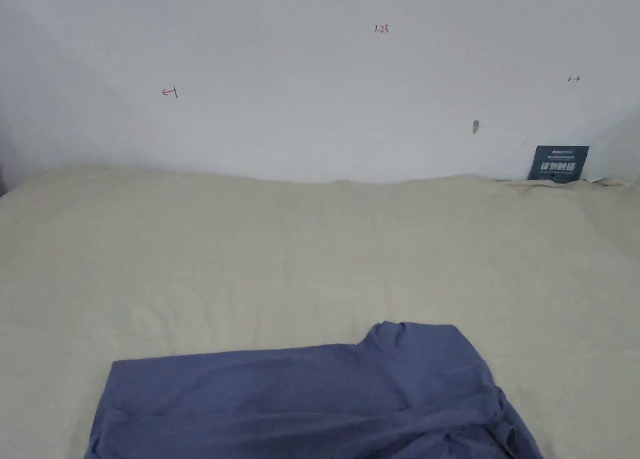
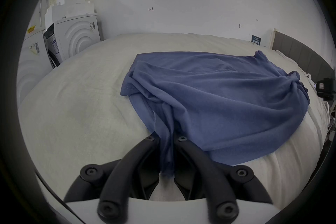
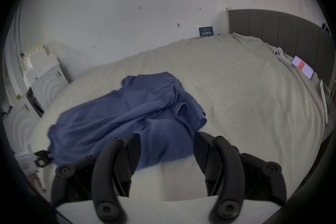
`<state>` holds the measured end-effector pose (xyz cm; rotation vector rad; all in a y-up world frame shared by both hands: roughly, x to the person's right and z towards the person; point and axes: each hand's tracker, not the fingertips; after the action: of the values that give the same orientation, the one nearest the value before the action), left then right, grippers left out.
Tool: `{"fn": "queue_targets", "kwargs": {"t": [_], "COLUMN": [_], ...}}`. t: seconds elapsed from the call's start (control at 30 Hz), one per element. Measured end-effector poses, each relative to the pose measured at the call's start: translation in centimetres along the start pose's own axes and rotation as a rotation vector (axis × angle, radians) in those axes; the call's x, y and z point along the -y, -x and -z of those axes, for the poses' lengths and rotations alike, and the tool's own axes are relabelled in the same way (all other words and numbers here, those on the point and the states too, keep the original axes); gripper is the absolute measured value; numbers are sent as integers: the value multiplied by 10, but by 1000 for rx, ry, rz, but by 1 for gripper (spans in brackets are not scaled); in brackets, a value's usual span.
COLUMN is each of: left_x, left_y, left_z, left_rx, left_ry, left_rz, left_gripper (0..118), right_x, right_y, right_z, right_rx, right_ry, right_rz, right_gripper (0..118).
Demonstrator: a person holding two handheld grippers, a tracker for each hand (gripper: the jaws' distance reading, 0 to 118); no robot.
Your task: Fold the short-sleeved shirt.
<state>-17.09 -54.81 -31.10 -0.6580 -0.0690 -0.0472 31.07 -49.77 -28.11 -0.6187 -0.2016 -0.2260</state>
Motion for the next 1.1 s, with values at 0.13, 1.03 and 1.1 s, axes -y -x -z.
{"fn": "queue_targets", "kwargs": {"t": [0.13,1.03,1.1], "left_x": [-2,-28,-47], "left_y": [3,14,22], "left_z": [-1,-20,-43], "left_rx": [12,27,57], "left_ry": [2,6,-29], "left_rz": [-18,-70,-63], "left_gripper": [12,12,12], "right_x": [16,11,0], "right_y": [-8,4,4], "right_z": [52,9,-16], "right_rx": [41,-21,-69], "right_ry": [189,32,1], "right_rz": [44,-46,-63], "right_gripper": [70,12,12]}}
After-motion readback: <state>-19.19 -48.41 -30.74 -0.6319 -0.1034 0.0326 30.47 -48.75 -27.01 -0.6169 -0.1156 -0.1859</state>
